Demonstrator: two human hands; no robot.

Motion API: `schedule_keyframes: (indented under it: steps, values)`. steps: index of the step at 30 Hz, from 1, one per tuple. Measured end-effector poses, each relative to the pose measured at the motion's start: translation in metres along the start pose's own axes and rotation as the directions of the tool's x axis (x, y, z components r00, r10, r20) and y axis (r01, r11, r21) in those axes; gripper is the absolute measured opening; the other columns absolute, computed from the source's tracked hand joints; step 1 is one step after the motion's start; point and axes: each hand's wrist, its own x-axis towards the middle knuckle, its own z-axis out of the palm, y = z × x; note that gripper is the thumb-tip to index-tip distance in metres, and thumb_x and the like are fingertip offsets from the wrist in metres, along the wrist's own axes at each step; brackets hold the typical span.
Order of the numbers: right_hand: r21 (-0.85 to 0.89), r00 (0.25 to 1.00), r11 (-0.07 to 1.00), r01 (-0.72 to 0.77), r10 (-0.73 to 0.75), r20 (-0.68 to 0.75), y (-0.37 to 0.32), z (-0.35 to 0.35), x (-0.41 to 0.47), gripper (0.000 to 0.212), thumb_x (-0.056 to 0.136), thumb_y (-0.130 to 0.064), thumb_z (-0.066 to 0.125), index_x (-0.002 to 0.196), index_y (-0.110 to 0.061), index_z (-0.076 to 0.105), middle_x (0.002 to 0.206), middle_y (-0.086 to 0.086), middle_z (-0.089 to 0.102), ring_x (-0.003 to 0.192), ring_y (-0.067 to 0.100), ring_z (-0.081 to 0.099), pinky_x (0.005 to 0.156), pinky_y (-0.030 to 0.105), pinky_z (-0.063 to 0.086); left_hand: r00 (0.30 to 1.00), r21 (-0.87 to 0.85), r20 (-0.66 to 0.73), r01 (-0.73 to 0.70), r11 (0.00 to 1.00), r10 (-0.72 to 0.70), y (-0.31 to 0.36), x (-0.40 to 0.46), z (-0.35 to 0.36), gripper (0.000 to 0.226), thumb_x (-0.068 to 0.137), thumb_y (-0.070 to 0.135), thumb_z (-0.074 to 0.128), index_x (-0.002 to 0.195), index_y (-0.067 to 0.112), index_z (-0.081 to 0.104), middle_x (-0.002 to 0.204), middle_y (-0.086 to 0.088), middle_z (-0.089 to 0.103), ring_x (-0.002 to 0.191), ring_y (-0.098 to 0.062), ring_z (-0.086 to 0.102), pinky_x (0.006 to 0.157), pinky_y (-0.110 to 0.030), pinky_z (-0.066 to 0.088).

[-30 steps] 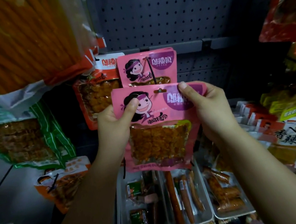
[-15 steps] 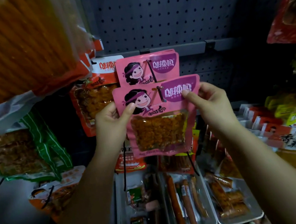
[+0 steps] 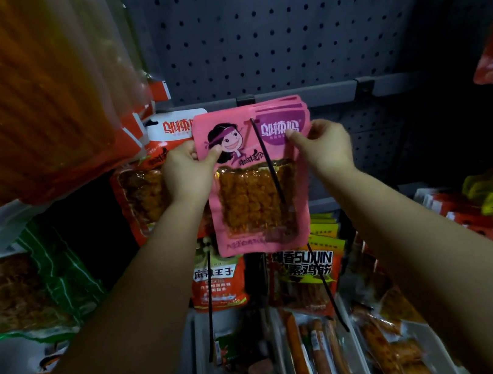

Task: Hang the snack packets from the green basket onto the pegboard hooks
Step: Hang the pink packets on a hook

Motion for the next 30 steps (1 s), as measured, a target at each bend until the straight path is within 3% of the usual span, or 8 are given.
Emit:
schedule_keyframes:
  steps: [4, 7, 10, 14, 20, 25, 30]
  values:
    - [-0.103, 0.998, 0.995, 0.012, -0.017, -0.052, 0.000, 0.008, 0.008, 0.028, 0.085, -0.043, 0.064, 0.092, -0.016, 0.068, 0.086, -0.001, 0.067, 0.079, 0.019, 0.063, 0.066, 0.029, 0.047, 0.998, 0.145, -0.063, -0.004, 0.989, 0.013, 0.000, 0.008, 0.006, 0.027, 0.081, 0.031, 0.071, 0.081, 0.004, 0.065, 0.070, -0.008, 0.062, 0.060, -0.020, 0.051, 0.055, -0.027, 0.041]
    - [-0.097, 0.997, 0.995, 0.017, -0.024, -0.076, 0.004, 0.010, 0.005, 0.024, 0.084, -0.045, 0.065, 0.084, -0.020, 0.062, 0.078, -0.004, 0.060, 0.074, 0.017, 0.058, 0.059, 0.024, 0.038, 0.995, 0.123, -0.097, -0.027, 0.992, 0.039, 0.000, 0.001, 0.009, 0.020, 0.081, 0.028, 0.071, 0.083, 0.009, 0.065, 0.070, 0.004, 0.060, 0.057, -0.008, 0.050, 0.048, -0.013, 0.035]
    - [0.053, 0.998, 0.998, -0.033, 0.036, -0.058, 0.022, 0.009, -0.009, 0.024, 0.080, -0.038, 0.071, 0.085, -0.017, 0.059, 0.081, 0.001, 0.065, 0.074, 0.019, 0.062, 0.064, 0.029, 0.046, 0.996, 0.004, -0.092, -0.011, 1.000, 0.011, -0.007, -0.012, 0.008, 0.021, 0.080, 0.022, 0.073, 0.094, 0.009, 0.064, 0.084, 0.003, 0.064, 0.069, -0.008, 0.057, 0.058, -0.017, 0.043]
    - [0.210, 0.988, 0.967, -0.143, 0.127, 0.086, 0.062, 0.008, -0.043, 0.020, 0.083, -0.027, 0.071, 0.094, -0.013, 0.062, 0.076, 0.008, 0.068, 0.063, 0.018, 0.064, 0.064, 0.033, 0.052, 0.998, -0.081, -0.044, 0.039, 0.996, -0.042, -0.033, -0.037, 0.003, 0.018, 0.079, 0.018, 0.073, 0.091, 0.015, 0.060, 0.085, 0.005, 0.062, 0.071, -0.008, 0.055, 0.064, -0.017, 0.045]
    - [0.073, 0.960, 0.961, -0.269, 0.260, 0.104, 0.099, 0.017, -0.057, 0.023, 0.084, -0.030, 0.069, 0.091, -0.008, 0.064, 0.090, 0.011, 0.070, 0.080, 0.023, 0.064, 0.076, 0.038, 0.052, 0.987, -0.100, 0.018, 0.163, 0.981, -0.162, -0.069, -0.064, 0.010, 0.016, 0.080, 0.014, 0.072, 0.089, 0.006, 0.062, 0.086, -0.010, 0.065, 0.078, -0.019, 0.060, 0.068, -0.025, 0.047]
    - [-0.014, 0.946, 0.950, -0.311, 0.311, 0.093, 0.100, 0.023, -0.042, 0.028, 0.081, -0.040, 0.071, 0.075, -0.016, 0.059, 0.084, 0.008, 0.069, 0.079, 0.024, 0.063, 0.073, 0.034, 0.052, 0.975, 0.025, 0.017, 0.221, 0.975, -0.221, -0.071, -0.050, 0.013, 0.019, 0.080, 0.025, 0.073, 0.088, 0.009, 0.066, 0.083, -0.003, 0.066, 0.075, -0.016, 0.061, 0.067, -0.024, 0.046]
    - [0.055, 0.927, 0.930, -0.363, 0.354, 0.126, 0.107, 0.017, -0.054, 0.029, 0.081, -0.034, 0.072, 0.092, -0.010, 0.060, 0.093, 0.010, 0.067, 0.087, 0.024, 0.063, 0.085, 0.039, 0.052, 0.967, 0.000, -0.001, 0.253, 0.967, -0.253, -0.064, -0.066, 0.009, 0.026, 0.081, 0.019, 0.072, 0.098, 0.005, 0.059, 0.085, -0.007, 0.062, 0.076, -0.020, 0.059, 0.071, -0.031, 0.049]
